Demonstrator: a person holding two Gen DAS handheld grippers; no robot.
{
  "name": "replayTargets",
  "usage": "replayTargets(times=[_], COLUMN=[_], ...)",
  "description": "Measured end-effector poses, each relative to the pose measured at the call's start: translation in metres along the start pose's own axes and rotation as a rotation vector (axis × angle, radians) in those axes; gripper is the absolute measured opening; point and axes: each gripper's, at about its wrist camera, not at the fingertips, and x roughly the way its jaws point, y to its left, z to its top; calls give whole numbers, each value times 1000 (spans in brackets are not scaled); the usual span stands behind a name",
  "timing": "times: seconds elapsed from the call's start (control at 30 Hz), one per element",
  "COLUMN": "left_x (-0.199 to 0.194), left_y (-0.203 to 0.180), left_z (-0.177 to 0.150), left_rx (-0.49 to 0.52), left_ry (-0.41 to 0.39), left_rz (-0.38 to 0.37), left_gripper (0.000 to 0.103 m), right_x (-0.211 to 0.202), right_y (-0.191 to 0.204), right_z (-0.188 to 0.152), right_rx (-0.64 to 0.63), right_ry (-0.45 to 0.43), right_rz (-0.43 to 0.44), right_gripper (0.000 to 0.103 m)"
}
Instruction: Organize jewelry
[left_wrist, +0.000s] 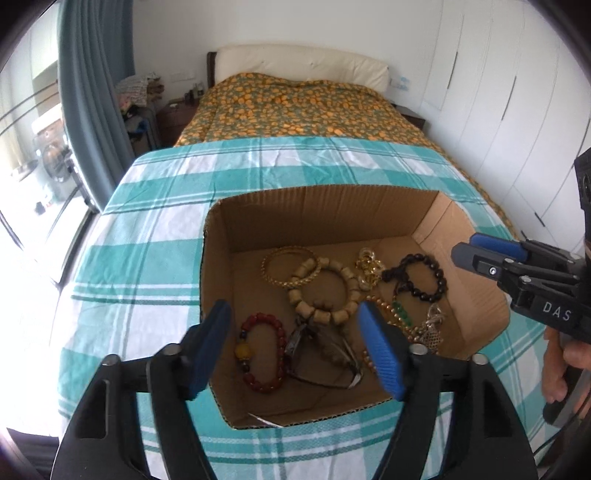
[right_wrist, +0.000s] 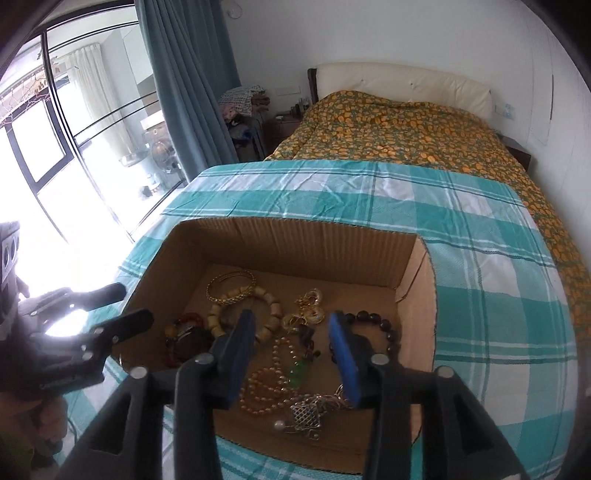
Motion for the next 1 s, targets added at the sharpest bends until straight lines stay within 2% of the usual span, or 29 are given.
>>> replayTargets(times=[0.07, 0.2, 0.33, 0.47, 0.57, 0.7, 0.87, 1.0], left_x=[-7, -27, -51, -69, -78, -80, -90, -94], left_y=[-1, -13, -24, -27, -29, -28, -27, -28], left_z=[-2, -3, -4, -6, -11, -11, -17, -22], left_rx=[9, 37, 28, -2, -7, -8, -34, -36], left_ry=[-15, -62, -124, -157, -177, -106, -57, -20], left_rz=[9, 73, 132, 183, 224, 216, 214, 200], left_gripper=[88, 99, 101, 102, 102, 102, 102, 102], right_x=[-10, -34, -60, -79, -90, -102, -115, -123], right_y=[-2, 2, 10, 16, 19, 25, 36, 41], right_z=[-2, -7, -15, -20, -24, -30, -37, -40], right_rx=[19, 17, 13, 25, 33, 26, -7, -2], right_ry=[-15, -40, -56, -65, -71, -81, -96, -93], right_rz=[3, -15, -40, -65, -69, -75, -121, -125], right_gripper=[47, 59, 74, 75, 81, 82, 82, 83])
